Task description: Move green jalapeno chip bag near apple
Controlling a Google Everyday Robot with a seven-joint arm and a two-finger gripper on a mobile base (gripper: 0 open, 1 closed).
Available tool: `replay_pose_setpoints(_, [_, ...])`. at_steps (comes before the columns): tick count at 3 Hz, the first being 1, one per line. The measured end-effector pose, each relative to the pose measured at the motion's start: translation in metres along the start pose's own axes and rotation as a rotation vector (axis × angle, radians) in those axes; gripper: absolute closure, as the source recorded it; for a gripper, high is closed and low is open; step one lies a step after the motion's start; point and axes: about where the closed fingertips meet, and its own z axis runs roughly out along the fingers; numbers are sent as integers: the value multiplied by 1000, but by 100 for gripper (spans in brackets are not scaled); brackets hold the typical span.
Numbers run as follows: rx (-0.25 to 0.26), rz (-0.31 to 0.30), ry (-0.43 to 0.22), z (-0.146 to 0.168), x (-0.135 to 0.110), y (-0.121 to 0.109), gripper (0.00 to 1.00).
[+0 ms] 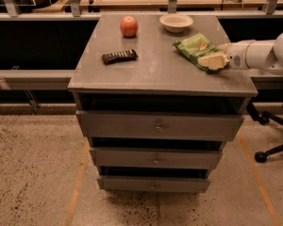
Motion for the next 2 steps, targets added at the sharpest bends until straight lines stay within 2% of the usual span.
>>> replay_pose_setpoints(1, [-90,-36,-86,30,-35,29,80])
replay_pose_setpoints(2, [-116,-69,-140,51,-65,44,100])
